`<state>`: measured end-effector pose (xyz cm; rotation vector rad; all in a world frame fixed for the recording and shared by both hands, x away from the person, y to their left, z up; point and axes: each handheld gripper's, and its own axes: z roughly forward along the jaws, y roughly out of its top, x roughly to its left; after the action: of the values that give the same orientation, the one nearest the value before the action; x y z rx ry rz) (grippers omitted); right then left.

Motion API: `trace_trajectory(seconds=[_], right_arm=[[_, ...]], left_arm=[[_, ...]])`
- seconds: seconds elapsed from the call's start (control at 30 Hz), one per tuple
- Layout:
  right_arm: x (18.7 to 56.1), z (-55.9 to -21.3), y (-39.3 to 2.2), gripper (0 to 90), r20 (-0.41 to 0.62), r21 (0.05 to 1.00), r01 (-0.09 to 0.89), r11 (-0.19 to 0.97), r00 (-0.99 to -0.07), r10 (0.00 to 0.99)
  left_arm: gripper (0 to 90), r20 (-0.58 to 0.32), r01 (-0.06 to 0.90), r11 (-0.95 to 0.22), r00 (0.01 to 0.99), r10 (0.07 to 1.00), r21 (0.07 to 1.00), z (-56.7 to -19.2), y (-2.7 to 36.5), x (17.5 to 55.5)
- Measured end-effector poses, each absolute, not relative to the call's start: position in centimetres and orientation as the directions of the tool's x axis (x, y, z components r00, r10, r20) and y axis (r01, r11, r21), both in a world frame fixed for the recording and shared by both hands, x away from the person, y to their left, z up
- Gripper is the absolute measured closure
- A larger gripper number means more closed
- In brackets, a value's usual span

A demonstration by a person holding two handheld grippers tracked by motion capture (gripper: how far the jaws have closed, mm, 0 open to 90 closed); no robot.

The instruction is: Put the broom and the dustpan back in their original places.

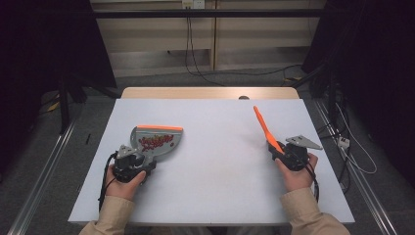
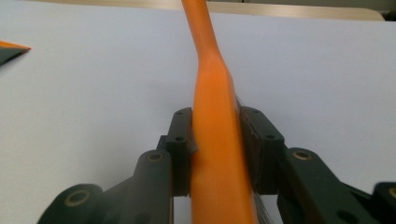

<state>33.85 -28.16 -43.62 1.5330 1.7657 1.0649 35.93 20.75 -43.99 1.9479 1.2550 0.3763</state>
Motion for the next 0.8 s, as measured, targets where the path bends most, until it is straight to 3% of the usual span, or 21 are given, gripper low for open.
trace_trajectory(seconds=[0.2, 0.63, 0.8], right_arm=[[34.1, -43.8, -28.0, 64.5, 0.125, 0.847, 0.532, -0.015, -0.171, 0.977], [34.4, -44.1, -26.8, 59.9, 0.111, 0.848, 0.53, 0.019, -0.213, 0.971], [34.3, -43.9, -26.6, 50.7, 0.156, 0.865, 0.501, -0.008, -0.253, 0.955]], left_arm=[[49.5, -0.164, 0.638, -0.212, 0.478, 0.863, 0.741, -44.0, 20.7, 35.9], [48.9, -0.174, 0.638, -0.212, 0.487, 0.856, 0.74, -43.9, 20.9, 36.0], [42.0, -0.19, 0.635, -0.202, 0.493, 0.849, 0.746, -43.8, 20.9, 35.9]])
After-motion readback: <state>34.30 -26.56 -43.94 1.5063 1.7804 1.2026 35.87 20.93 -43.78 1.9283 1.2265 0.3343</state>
